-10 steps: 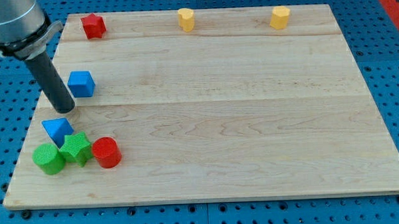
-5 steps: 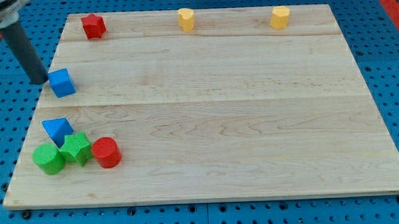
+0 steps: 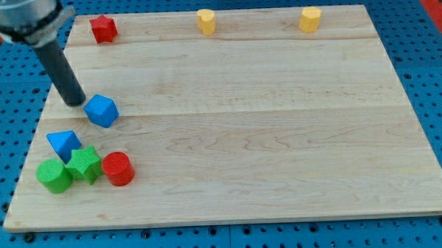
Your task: Push the blue cube in between red circle and green star
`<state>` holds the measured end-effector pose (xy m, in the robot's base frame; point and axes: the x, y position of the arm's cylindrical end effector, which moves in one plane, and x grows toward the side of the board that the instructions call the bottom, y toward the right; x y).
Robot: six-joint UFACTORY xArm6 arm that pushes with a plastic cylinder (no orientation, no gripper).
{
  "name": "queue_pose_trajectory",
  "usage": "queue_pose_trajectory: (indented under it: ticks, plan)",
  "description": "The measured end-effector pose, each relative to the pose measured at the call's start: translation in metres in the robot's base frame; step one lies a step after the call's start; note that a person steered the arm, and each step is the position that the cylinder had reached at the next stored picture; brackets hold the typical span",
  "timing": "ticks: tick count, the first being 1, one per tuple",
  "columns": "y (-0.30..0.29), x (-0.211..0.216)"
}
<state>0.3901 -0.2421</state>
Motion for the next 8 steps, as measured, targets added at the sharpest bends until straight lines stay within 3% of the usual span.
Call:
queue_pose_trajectory:
  ticks: [1, 3, 7, 8]
  plan:
    - [0.048, 0.01]
    - [0.051, 0.108]
    - [0.057, 0.109]
    - [0.111, 0.019]
